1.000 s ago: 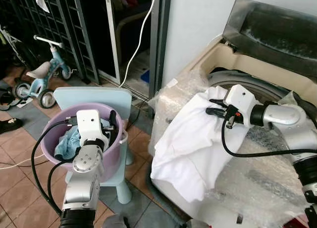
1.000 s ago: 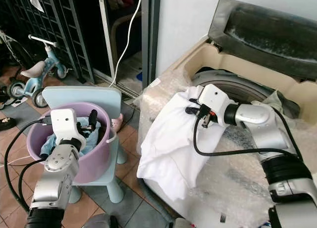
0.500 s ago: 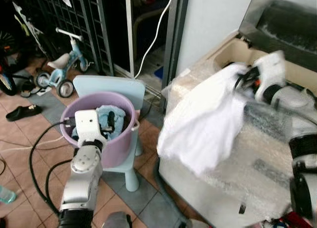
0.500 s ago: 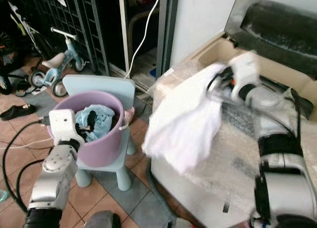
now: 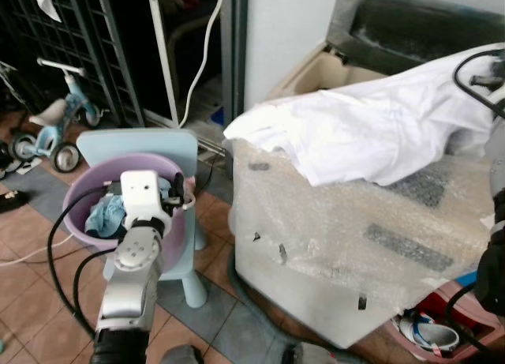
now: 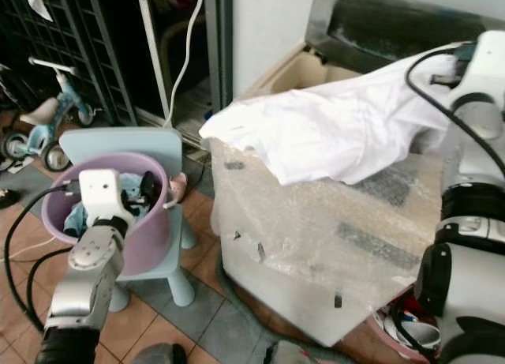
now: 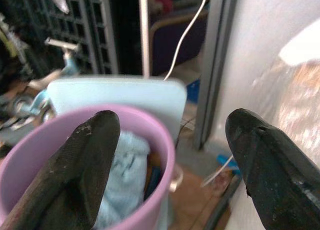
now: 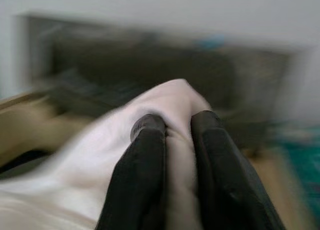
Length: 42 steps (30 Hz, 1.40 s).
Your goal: Clothes washing
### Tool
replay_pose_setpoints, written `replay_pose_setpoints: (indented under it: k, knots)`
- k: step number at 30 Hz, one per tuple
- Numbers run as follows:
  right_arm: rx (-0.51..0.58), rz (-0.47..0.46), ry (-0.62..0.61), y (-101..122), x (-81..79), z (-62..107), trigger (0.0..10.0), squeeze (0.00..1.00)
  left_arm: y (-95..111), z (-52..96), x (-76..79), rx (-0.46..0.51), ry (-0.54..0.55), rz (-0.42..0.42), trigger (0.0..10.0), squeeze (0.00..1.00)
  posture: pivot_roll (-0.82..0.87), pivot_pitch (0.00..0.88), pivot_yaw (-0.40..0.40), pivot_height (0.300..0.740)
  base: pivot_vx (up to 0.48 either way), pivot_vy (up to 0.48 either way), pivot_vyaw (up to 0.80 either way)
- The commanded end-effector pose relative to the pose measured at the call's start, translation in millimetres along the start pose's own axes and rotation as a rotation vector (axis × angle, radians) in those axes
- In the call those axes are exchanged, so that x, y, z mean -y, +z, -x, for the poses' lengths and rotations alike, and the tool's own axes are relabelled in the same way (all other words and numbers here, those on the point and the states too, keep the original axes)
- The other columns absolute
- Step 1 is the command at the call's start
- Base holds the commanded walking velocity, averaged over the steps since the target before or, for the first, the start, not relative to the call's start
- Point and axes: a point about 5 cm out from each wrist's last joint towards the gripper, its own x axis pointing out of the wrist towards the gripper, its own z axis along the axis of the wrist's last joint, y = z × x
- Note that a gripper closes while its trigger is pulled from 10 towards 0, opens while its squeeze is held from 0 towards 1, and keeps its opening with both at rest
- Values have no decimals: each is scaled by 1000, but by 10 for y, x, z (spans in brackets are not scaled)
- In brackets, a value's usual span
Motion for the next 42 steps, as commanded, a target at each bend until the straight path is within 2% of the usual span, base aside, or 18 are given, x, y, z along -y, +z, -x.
replay_pose_setpoints:
  k: [1,2,4,8,9,10,15,16,17,20,25,26,29,32,37,38,40,42]
  knots:
    - [10,1,98,-8,-139,19,10000,1000,11,-16,-16,-5,4,-5,10000,0,-44,0,7,740,0,0,0]
    - [10,1,98,-8,-139,19,10000,1000,11,-16,-16,-5,4,-5,10000,0,-44,0,7,740,0,0,0]
    - [111,-8,292,107,-350,91,10000,1000,9,-15,-16,-7,4,-4,10000,0,-47,0,7,740,0,0,0]
    - [164,-13,552,152,-605,248,10000,1000,6,-16,-10,-8,1,-3,10000,0,-53,0,7,740,0,0,0]
    - [166,-23,737,133,-765,394,10000,1000,3,-17,-1,-9,-2,-1,10000,0,-55,0,7,740,0,0,0]
    - [165,-26,811,118,-828,458,10000,1000,2,-17,3,-9,-4,-1,10000,0,-54,0,7,740,0,0,0]
    - [93,-19,978,-28,-990,617,10000,1000,1,-17,7,-10,-4,2,10000,0,-50,0,5,740,0,0,0]
    - [22,50,1006,-189,-1053,651,10000,1000,1,-17,4,-9,-1,3,10000,0,-48,0,4,740,0,0,0]
    - [22,50,1006,-189,-1053,651,10000,1000,1,-17,4,-9,-1,3,10000,0,-48,0,4,740,0,0,0]
    - [-53,141,955,-362,-1057,610,10000,1000,0,-17,3,-9,0,3,10000,0,-46,0,2,740,0,0,0]
    - [-113,160,847,-433,-1027,528,10000,1000,-2,-17,3,-10,1,2,10000,0,-44,0,1,740,0,0,0]
    - [-157,173,704,-470,-913,419,10000,1000,-4,-18,2,-11,1,2,10000,0,-46,0,2,740,0,0,0]
    - [-198,140,501,-489,-726,282,10000,1000,-4,-21,4,-12,0,2,10000,0,-46,0,2,740,0,0,0]
    - [-220,65,366,-478,-570,209,10000,1000,-5,-24,5,-12,-1,1,10000,0,-46,0,1,740,0,0,0]
    - [-233,-52,15,-449,-118,112,10000,1000,-5,-28,3,-13,3,2,10000,0,-46,0,0,740,0,0,0]
    - [-233,-52,15,-449,-118,112,10000,1000,-5,-28,3,-13,3,2,10000,0,-46,0,0,740,0,0,0]
    - [-164,-73,-89,-316,17,79,10000,1000,-6,-29,0,-14,4,2,10000,0,-48,0,2,740,0,0,0]
    - [-97,-71,-64,-205,-22,71,10000,1000,-9,-29,1,-15,3,2,10000,0,-50,0,2,740,0,0,0]
